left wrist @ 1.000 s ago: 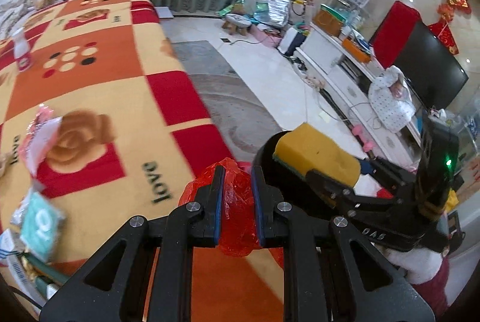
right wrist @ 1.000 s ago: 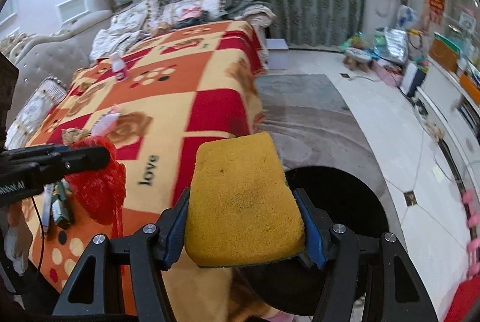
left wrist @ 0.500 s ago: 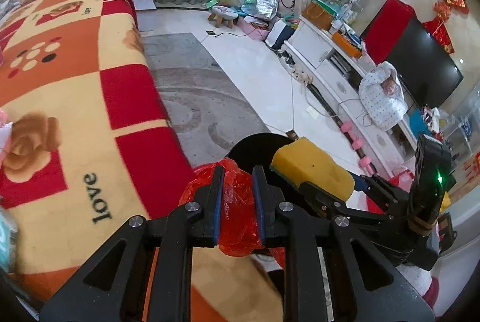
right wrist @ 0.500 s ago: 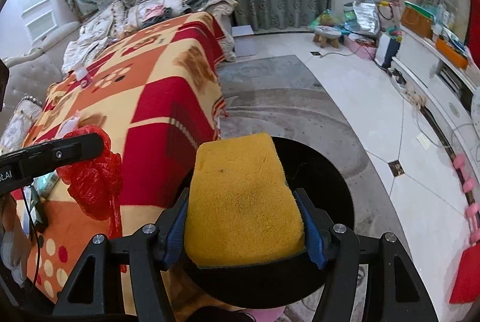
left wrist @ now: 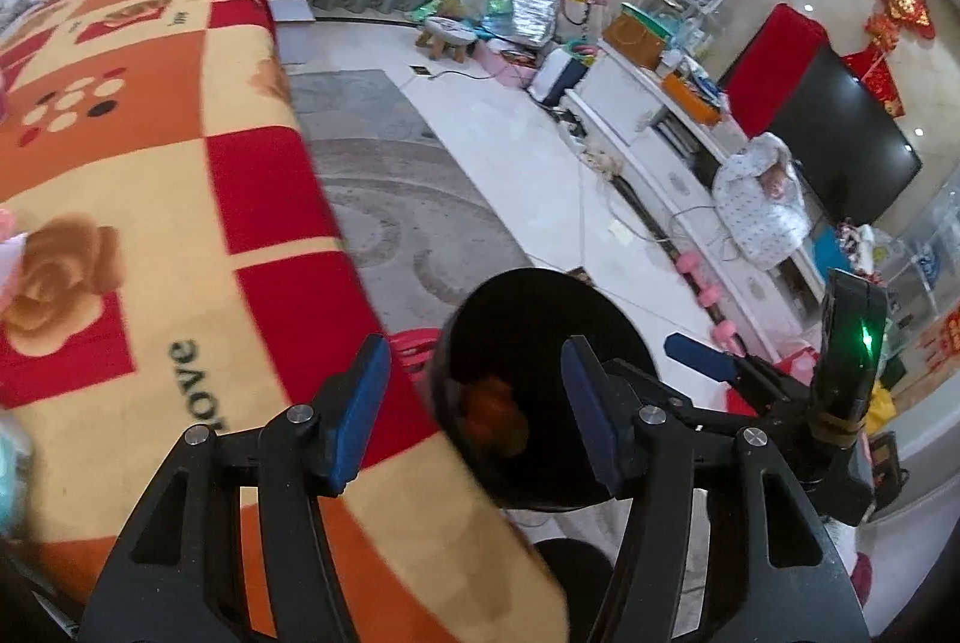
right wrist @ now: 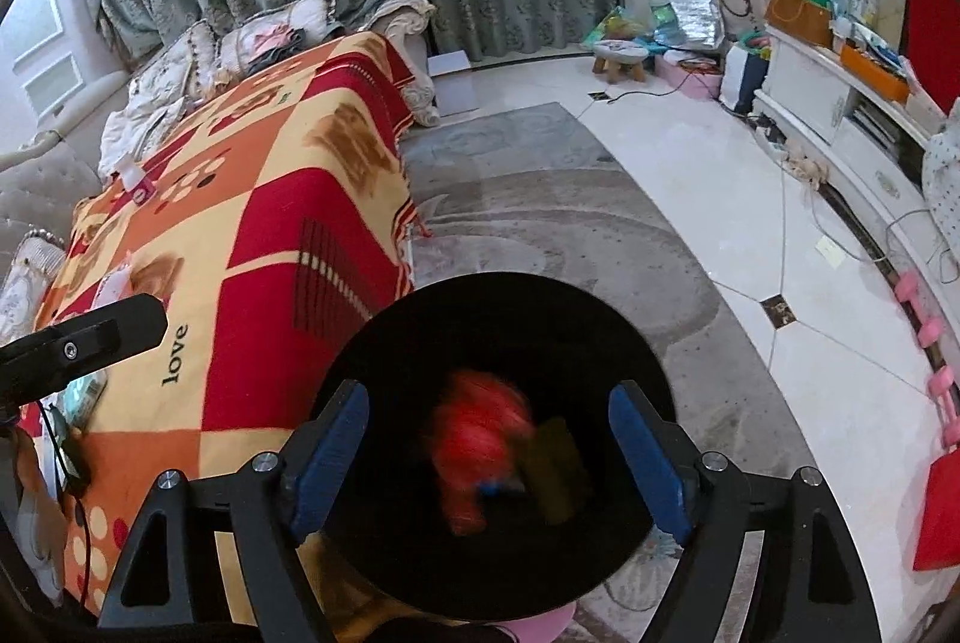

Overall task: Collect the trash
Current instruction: 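Move both empty tools back over the remaining trash on the blanket, then grasp the green cracker packet with the right tool while the left tool grasps the white-blue medicine box, then carry the cracker packet and medicine box over the black bin and open both tools, then move both empty tools back over the trash on the blanket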

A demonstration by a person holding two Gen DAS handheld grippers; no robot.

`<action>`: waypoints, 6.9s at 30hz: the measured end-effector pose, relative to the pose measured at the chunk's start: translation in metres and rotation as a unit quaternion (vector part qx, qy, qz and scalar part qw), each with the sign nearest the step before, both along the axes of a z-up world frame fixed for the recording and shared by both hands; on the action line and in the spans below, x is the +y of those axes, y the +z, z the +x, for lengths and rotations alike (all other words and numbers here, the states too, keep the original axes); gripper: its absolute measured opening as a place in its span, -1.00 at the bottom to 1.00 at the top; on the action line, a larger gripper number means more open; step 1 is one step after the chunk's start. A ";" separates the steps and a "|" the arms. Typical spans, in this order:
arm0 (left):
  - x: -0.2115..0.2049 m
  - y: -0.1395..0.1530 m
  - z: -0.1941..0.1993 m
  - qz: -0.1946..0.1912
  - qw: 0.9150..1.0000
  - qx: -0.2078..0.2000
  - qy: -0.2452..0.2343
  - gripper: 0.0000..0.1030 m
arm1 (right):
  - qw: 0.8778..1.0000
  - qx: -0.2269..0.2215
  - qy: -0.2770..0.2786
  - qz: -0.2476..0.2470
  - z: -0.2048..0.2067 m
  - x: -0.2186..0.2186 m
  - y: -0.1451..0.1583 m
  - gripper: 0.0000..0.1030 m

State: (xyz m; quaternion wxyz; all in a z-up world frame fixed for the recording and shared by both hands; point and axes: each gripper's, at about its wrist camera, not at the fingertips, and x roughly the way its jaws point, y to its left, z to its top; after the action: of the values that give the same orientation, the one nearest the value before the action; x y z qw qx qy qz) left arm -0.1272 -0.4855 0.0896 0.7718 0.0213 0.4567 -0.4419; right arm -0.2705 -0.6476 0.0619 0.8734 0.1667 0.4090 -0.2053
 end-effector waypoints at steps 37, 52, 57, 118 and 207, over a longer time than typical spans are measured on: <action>0.249 0.004 -0.004 0.103 0.975 -0.062 0.184 0.13 | 0.974 0.028 0.223 0.006 0.114 0.210 -0.007 0.56; 0.332 -0.035 0.004 0.115 0.960 0.009 0.254 0.13 | 0.942 0.027 0.333 0.018 0.141 0.292 -0.012 0.56; 0.328 -0.033 0.003 0.116 0.962 0.002 0.247 0.13 | 0.926 0.034 0.374 0.038 0.155 0.316 -0.021 0.24; 0.295 -0.007 0.004 0.067 0.978 0.004 0.197 -0.70 | 0.950 0.017 0.311 -0.031 0.116 0.259 -0.021 -0.21; -0.021 -0.021 -0.001 0.015 0.999 0.049 -0.011 0.05 | 0.999 0.041 0.021 0.017 0.019 -0.010 -0.043 -0.07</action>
State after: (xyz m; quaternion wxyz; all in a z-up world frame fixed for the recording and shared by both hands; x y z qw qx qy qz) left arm -0.1282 -0.5062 0.0688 0.7430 0.0162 0.5008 -0.4437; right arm -0.2514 -0.6573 0.0189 0.8567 0.1646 0.4517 -0.1867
